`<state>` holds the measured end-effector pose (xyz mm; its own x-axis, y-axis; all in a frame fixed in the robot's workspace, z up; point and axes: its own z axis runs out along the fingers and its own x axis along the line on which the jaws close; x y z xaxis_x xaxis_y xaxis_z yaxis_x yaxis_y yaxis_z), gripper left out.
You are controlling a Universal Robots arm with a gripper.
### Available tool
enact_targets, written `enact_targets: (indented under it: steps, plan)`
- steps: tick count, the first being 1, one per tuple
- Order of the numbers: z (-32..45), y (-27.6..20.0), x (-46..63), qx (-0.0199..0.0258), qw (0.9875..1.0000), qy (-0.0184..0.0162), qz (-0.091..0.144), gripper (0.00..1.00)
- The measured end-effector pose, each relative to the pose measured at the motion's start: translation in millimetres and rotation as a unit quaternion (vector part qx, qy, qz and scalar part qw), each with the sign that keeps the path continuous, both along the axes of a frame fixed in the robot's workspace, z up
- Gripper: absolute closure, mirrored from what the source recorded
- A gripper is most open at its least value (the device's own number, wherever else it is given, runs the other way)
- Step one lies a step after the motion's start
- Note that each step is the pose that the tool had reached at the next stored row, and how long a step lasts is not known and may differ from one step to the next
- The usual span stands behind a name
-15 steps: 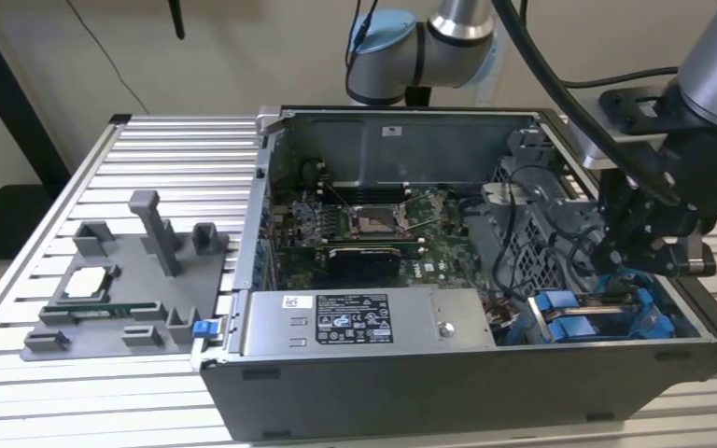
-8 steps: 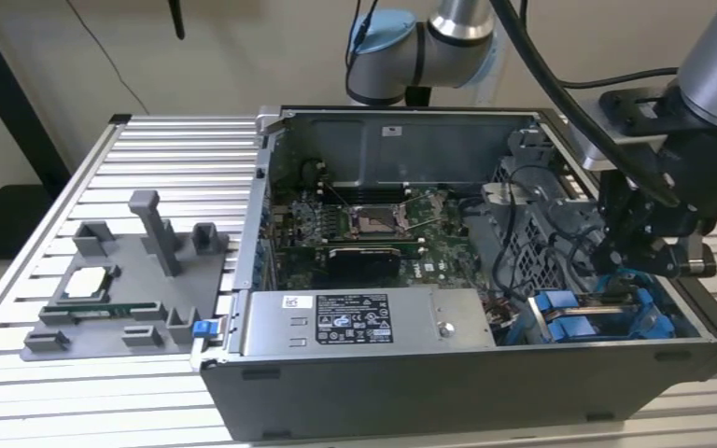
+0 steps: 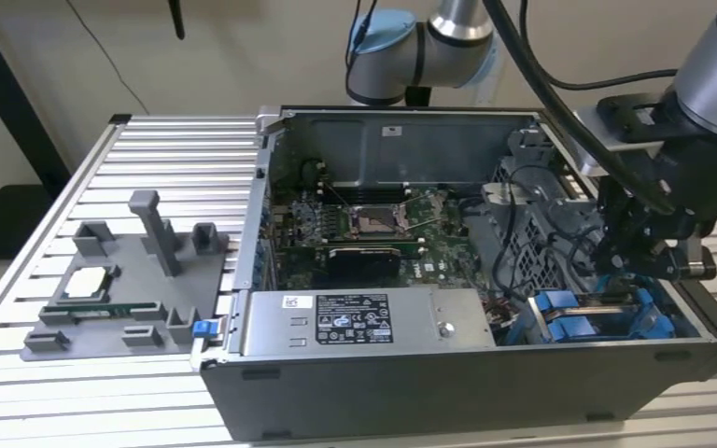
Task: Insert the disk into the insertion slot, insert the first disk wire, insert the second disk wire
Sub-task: 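Insert the second disk wire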
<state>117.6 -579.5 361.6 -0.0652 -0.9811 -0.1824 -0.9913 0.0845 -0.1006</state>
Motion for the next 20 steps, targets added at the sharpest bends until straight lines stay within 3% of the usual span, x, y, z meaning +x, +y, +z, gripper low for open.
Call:
enact_targets:
  steps: [3,4,5,7,8,12,20]
  plan:
    - [0.0,-1.5,-0.1,0.0276,0.9996,-0.0025,0.0,1.0]
    - [0.0,-2.2,-0.2,0.0352,0.9994,-0.0026,0.0,1.0]
    - [0.0,-3.0,-0.2,0.0384,0.9993,-0.0027,0.0,1.0]
    - [-0.2,-4.8,-0.2,0.0401,0.9992,-0.0027,0.0,1.0]
    - [-0.3,-6.0,-0.1,0.0405,0.9992,-0.0027,0.0,0.0]
    - [-0.7,-11.3,-0.1,0.042,0.9991,-0.0027,0.0,0.0]
    - [-5.6,-11.8,-1.3,0.0419,0.9991,-0.0027,0.0,0.0]
